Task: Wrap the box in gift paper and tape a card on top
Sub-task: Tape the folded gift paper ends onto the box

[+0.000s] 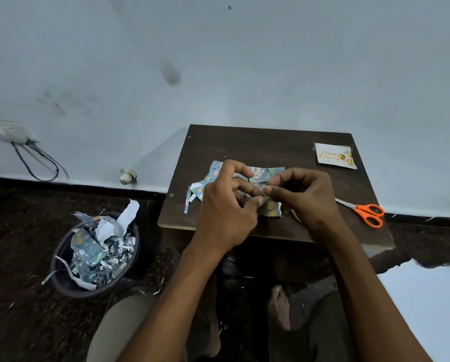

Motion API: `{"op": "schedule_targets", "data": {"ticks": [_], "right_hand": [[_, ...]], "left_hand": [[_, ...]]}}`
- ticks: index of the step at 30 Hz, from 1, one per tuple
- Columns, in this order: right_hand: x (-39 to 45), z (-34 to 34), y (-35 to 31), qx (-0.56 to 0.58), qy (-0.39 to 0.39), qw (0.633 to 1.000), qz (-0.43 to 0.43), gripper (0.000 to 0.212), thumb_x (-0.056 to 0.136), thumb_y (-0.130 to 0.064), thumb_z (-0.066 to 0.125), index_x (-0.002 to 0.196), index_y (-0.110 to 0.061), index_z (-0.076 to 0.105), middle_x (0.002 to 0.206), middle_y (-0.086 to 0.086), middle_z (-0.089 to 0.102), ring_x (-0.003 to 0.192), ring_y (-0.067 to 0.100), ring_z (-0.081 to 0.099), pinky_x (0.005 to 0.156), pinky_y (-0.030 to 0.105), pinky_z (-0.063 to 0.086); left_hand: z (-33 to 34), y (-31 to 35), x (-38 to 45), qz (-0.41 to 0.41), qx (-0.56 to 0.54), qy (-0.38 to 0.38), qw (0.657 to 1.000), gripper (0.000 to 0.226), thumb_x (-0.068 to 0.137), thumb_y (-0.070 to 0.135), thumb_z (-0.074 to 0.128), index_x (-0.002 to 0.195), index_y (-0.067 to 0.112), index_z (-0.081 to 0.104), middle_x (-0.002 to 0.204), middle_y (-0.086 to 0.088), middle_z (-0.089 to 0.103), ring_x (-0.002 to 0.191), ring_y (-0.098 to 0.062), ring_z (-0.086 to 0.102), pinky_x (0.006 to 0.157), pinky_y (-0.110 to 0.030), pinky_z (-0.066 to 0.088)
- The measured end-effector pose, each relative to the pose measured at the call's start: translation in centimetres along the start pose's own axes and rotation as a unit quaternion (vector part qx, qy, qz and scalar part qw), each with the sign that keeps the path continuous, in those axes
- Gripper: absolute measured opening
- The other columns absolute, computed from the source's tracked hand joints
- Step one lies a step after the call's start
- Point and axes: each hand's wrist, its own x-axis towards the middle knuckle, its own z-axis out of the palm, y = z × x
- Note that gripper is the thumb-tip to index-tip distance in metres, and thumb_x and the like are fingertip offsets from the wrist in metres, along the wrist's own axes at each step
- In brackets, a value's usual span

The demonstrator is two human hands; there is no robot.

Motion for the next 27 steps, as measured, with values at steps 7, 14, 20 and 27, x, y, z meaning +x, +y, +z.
{"op": "schedule_targets", "data": {"ticks": [7,14,20,27], "right_hand": [[1.0,2.0,0.3,-0.068,0.004,0.998,-0.011,0.008,0.082,-0.007,0.082,0.08,-0.008,0.075,0.076,0.002,0.074,0.063,0.009,0.063,0.053,0.023,0.047],[2.3,3.1,-0.8,-0.102,0.043,0.992,-0.058,0.013,0.081,-0.009,0.084,0.076,-0.018,0.076,0.075,0.001,0.076,0.068,0.017,0.069,0.063,0.036,0.057],[5.3,5.0,-1.2,-0.045,0.034,0.995,-0.079,0.013,0.079,-0.004,0.084,0.081,-0.011,0.073,0.082,0.012,0.076,0.081,0.031,0.075,0.069,0.035,0.059],[8.0,8.0,1.4,0.008,-0.011,0.999,-0.041,0.023,0.077,0.011,0.079,0.09,-0.005,0.07,0.084,0.012,0.073,0.075,0.014,0.069,0.069,0.024,0.057]], "left_hand": [[-1.5,-1.1,0.3,-0.049,0.013,0.049,0.997,0.041,0.081,0.013,0.083,0.1,0.029,0.05,0.079,0.01,0.076,0.062,-0.01,0.072,0.063,-0.047,0.062],[-3.9,-2.3,1.4,-0.133,0.014,0.107,0.985,0.022,0.08,0.021,0.081,0.086,0.026,0.061,0.075,0.007,0.075,0.064,-0.018,0.073,0.063,-0.048,0.062],[-4.6,-3.3,2.0,-0.311,0.109,0.154,0.932,0.033,0.082,0.043,0.067,0.102,0.018,0.059,0.098,0.002,0.064,0.093,-0.023,0.062,0.074,-0.034,0.049],[-3.5,-3.5,2.4,-0.358,0.091,0.095,0.924,0.069,0.083,0.051,0.069,0.129,0.009,0.039,0.113,-0.005,0.067,0.095,-0.027,0.071,0.074,-0.034,0.05]]}}
